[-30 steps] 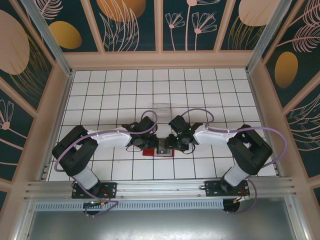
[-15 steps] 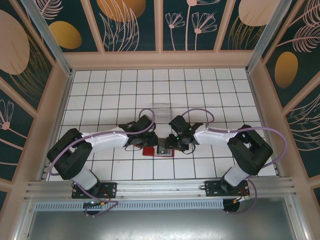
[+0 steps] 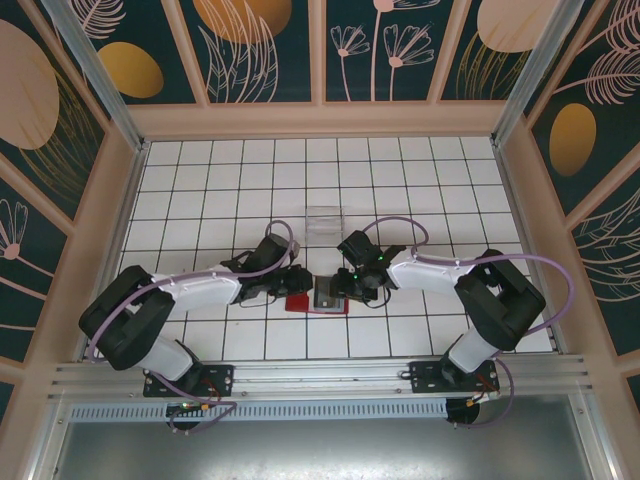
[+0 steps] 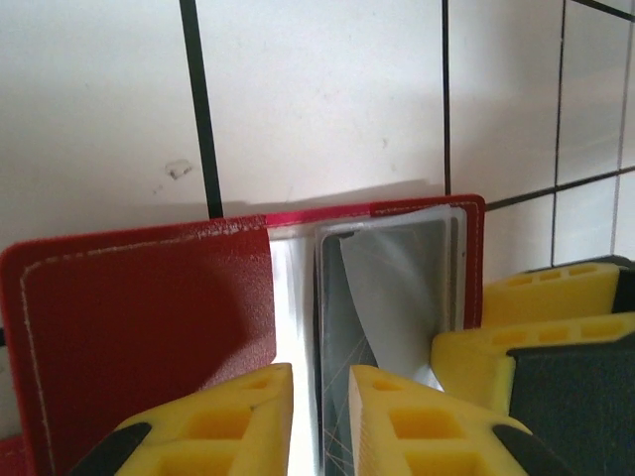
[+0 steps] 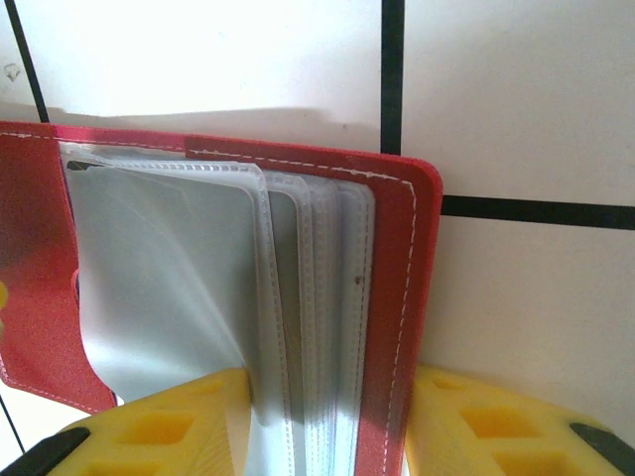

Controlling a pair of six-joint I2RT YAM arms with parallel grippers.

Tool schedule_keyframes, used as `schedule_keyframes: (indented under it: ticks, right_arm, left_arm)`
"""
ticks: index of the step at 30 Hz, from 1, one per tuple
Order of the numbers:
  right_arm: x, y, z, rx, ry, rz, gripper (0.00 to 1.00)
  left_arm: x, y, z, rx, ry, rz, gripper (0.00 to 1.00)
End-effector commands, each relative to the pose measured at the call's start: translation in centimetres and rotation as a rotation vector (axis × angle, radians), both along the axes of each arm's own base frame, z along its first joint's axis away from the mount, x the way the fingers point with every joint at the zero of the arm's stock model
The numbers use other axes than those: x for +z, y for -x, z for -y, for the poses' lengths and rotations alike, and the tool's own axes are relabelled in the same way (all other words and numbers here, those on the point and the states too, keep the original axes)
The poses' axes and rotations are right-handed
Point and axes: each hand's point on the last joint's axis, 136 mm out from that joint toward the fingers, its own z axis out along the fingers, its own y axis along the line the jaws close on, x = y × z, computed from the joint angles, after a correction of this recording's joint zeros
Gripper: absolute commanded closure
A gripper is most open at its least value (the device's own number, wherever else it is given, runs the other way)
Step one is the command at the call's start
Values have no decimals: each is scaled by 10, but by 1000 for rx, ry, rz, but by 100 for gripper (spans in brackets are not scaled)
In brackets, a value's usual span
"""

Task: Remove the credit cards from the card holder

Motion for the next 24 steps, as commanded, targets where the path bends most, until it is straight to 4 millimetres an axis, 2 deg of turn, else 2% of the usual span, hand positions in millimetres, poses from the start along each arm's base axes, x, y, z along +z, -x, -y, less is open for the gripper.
schedule_keyframes:
  ticks: [1,8,16,24]
  right_arm:
    - [-22,9,22,-12,110,-46,57]
    - [-25,11,23,-12,108,-56,57]
    - [-27,12,23,-12,112,-62,57]
    - [-30,13,22,-9,112,-74,57]
  left_arm:
    - [14,-1,8,-13,115,19,76]
    - [6,7,5,-54,150,-8,75]
    - [-13,17,7,-86,172,-64,75]
    - [-13,19,14,-105,211,-79,74]
